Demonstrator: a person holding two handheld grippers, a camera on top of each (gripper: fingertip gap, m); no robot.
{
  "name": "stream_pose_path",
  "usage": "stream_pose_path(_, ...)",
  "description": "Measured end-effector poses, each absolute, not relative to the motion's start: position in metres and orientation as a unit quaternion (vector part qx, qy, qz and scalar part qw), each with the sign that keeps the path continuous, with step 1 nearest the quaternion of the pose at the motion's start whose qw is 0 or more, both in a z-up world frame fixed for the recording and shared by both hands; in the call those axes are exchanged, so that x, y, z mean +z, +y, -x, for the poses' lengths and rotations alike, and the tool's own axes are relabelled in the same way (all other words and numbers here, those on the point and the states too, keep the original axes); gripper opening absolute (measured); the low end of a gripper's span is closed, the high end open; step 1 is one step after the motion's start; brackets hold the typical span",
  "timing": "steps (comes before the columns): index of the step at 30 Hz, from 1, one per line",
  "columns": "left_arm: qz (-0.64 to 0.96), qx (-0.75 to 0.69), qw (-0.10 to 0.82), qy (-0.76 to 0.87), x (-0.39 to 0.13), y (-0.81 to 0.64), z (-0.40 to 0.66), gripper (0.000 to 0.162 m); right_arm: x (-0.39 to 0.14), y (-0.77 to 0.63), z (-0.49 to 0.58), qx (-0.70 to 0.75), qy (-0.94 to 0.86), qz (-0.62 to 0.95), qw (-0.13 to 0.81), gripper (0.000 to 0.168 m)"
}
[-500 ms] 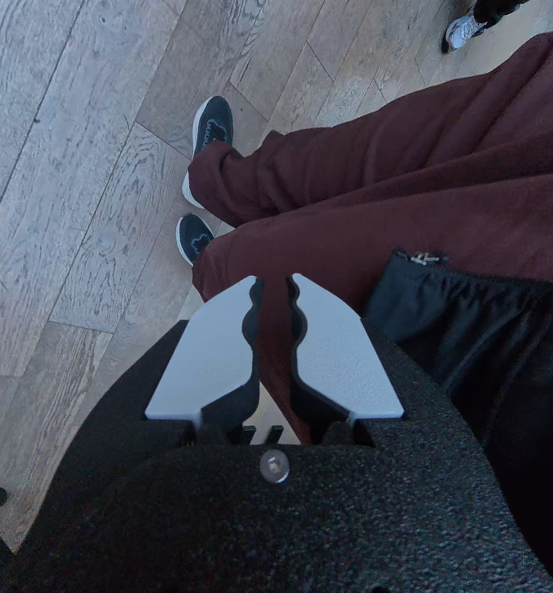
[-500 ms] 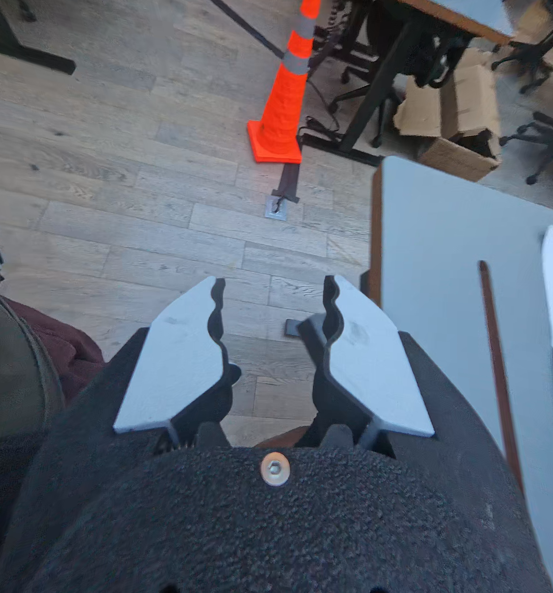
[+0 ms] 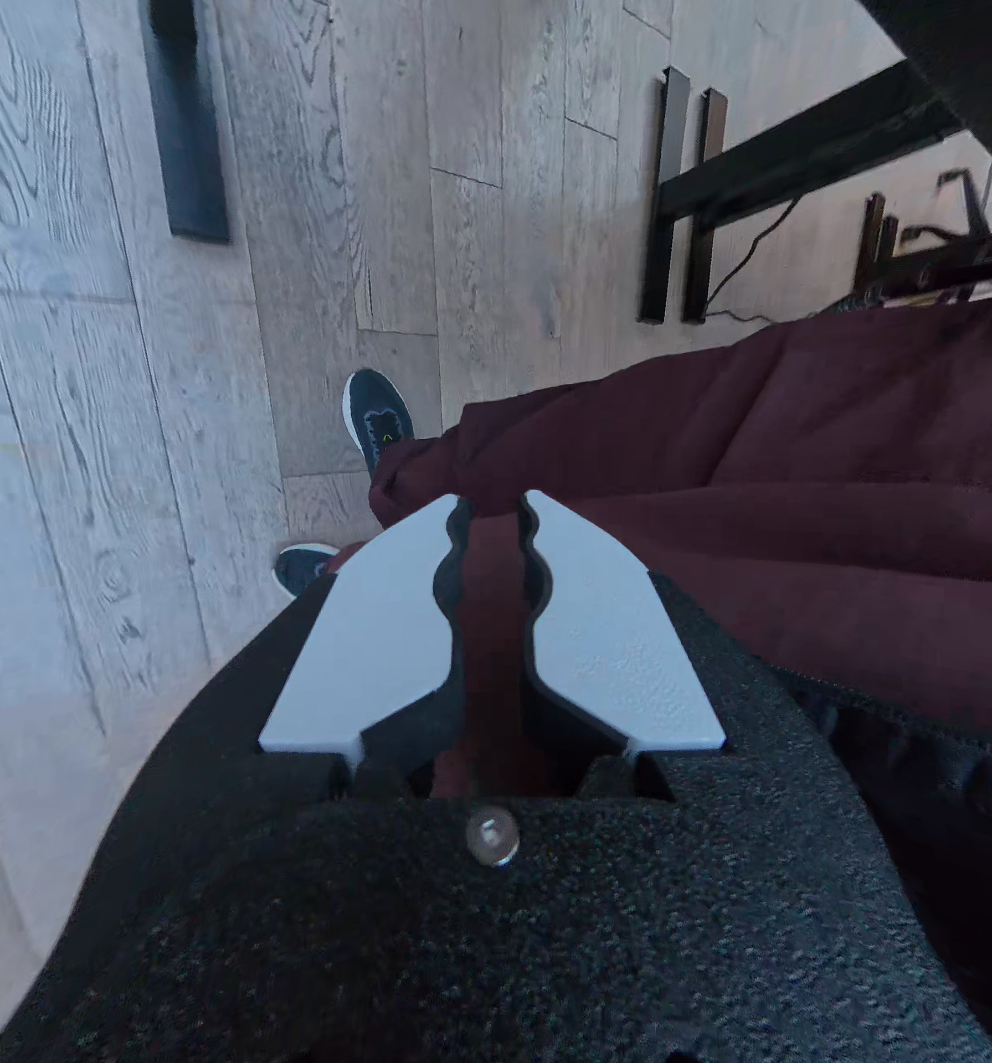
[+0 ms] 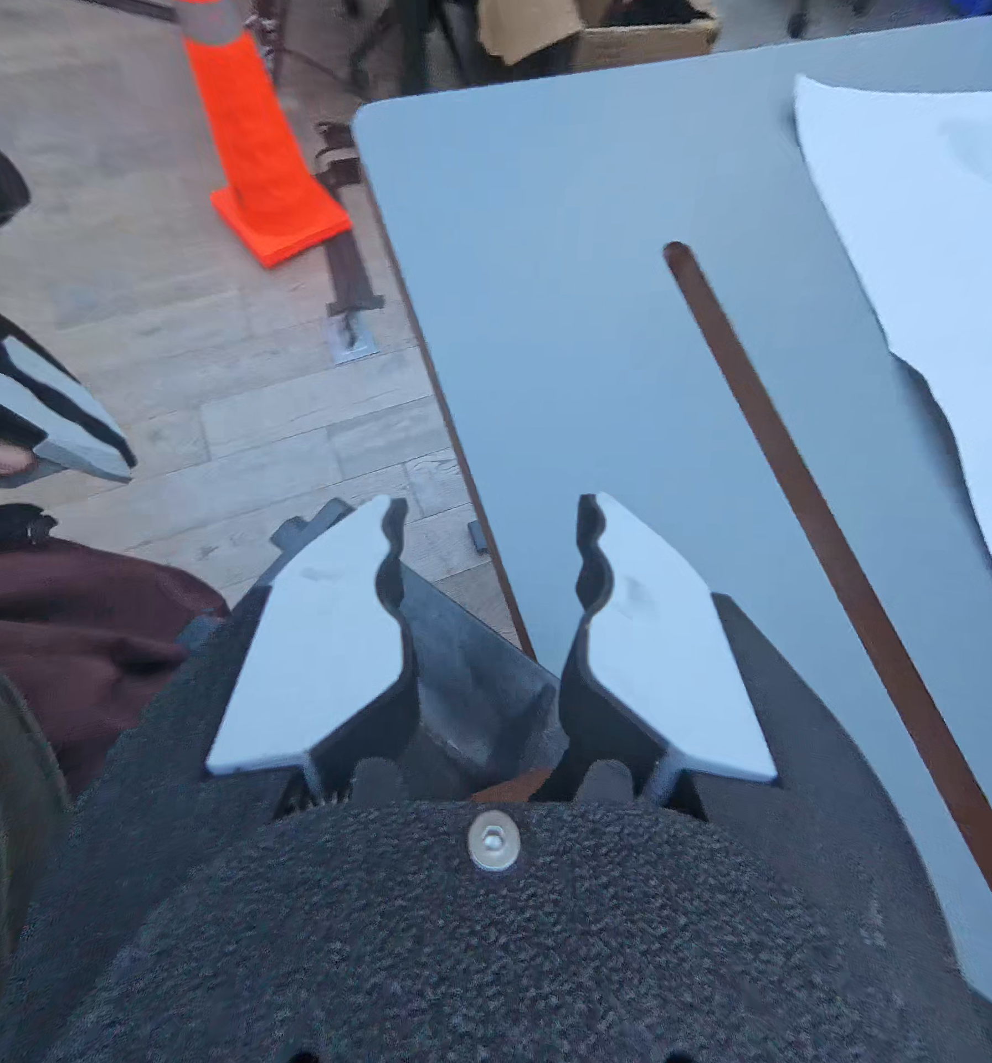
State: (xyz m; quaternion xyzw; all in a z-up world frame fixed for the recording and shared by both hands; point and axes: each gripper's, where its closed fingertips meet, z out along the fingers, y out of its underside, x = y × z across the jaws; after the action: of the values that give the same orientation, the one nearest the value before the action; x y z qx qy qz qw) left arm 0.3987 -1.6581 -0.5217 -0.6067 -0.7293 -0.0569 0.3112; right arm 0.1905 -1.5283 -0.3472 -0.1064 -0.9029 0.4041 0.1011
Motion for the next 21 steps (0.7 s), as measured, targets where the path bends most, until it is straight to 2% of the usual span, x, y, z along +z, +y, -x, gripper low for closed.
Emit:
stream_pose_path(1, 0.627, -0.056, 0.315, -0.710, -0.517, -1.660, -0.380, 0.018, -0.348, -1.526, -0.188, 0.402, -0.901, 0.119, 0.114, 0.060)
stream_pose_path(7, 0.726, -0.101, 0.317, -0.602, -0.499, -1.651, -0.319, 0.018, -0.353, -1.508, -0.196, 0.384, -0.900, 0.173, 0.113, 0.059)
stream_pose_path(13, 0.791, -0.131, 0.274, -0.530, -0.508, -1.658, -0.349, 0.018, -0.360, -1.498, -0.190, 0.372, -0.888, 0.258, 0.084, 0.063)
stream_pose_path(17, 0.774, -0.152, 0.221, -0.573, -0.532, -1.705, -0.405, 0.018, -0.363, -1.496, -0.189, 0.366, -0.876, 0.304, 0.081, 0.063)
stream_pose_path(21, 0.690, -0.169, 0.220, -0.669, -0.546, -1.763, -0.458, 0.019, -0.364, -1.496, -0.188, 0.352, -0.872, 0.326, 0.094, 0.064)
